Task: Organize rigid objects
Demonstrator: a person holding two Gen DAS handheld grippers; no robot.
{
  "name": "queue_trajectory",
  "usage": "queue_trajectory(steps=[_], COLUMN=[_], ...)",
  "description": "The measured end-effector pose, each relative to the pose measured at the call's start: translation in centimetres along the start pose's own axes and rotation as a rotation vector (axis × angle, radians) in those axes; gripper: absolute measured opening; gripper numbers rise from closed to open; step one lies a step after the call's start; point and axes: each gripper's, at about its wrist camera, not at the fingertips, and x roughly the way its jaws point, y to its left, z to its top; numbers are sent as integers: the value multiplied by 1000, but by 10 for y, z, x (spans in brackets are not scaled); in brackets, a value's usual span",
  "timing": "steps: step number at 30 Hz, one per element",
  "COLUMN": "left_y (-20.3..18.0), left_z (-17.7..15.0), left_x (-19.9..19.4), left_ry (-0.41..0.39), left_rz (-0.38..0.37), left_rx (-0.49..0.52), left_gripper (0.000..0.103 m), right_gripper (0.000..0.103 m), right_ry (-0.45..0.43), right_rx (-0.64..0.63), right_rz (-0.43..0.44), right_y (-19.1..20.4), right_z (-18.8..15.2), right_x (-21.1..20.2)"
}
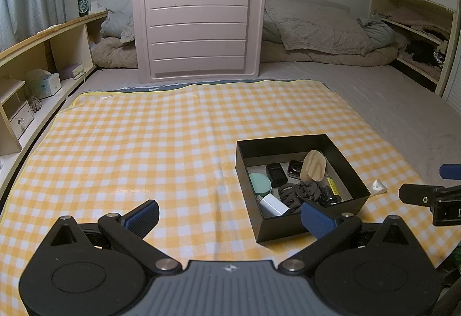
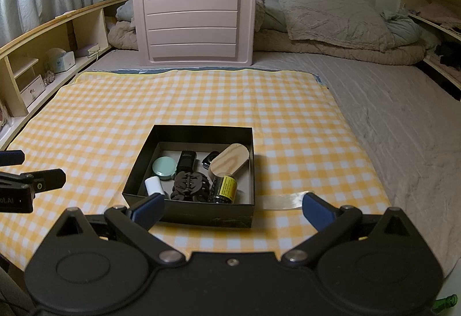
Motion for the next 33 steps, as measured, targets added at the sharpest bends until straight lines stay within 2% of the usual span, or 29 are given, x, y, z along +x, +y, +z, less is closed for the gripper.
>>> queue_trajectory(steps=[33], left_y=[-3], left_z=[0], left_x=[0], left_ry=[2], left_rz=[-5], left_rx=[2], left_gripper=[103], right_gripper=[103], right_ry=[0], right_rx=[1], right_rz=[1], right_y=[-1], right_z=[-1], right_x=[-1])
